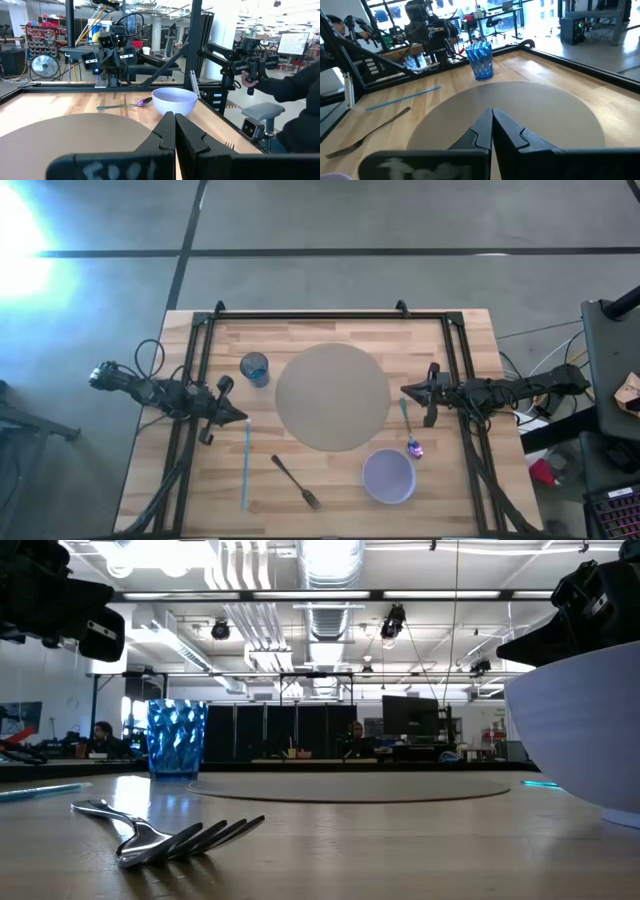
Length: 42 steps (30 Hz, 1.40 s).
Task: Pick & Place Utensil
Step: Put the purple bowl on the gray table mat
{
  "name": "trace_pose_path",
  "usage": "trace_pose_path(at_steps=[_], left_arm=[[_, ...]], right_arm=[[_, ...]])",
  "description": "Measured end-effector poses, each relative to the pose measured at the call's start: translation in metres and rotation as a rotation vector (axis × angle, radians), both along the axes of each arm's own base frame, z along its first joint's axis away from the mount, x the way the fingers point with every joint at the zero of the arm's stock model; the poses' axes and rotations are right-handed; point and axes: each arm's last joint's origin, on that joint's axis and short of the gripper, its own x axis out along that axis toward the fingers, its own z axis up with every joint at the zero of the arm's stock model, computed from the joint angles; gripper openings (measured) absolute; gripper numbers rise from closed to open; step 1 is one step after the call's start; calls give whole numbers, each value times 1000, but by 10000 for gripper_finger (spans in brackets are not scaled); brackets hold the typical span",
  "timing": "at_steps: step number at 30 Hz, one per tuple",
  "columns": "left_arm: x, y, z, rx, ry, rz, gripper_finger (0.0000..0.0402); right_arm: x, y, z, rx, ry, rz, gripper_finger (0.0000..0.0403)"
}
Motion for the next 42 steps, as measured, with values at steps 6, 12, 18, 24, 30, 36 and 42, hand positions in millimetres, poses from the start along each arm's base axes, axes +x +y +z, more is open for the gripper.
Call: trace_pose_path(at_steps=[6,12,18,24,30,36,42], left_arm=[[0,0,0,0,0,0,0],[0,0,0,0,0,0,0],[0,0,0,15,-4,0,0],[0,0,0,9,-2,1,0],[0,0,0,9,-2,2,0],[0,0,0,10,-2,4,0],[0,0,0,10,-2,4,0]], right_arm=[[0,0,0,26,-3,3,9],[0,0,0,49,-9,-7,9],[0,-1,4,50,-47,-28,27],[0,-1,10,59,-110,-34,86],[0,-1,20,73,-177,-34,144],[-4,-2,51,86,-250,-34,192],[-11,-3,87,69,-172,-34,212]])
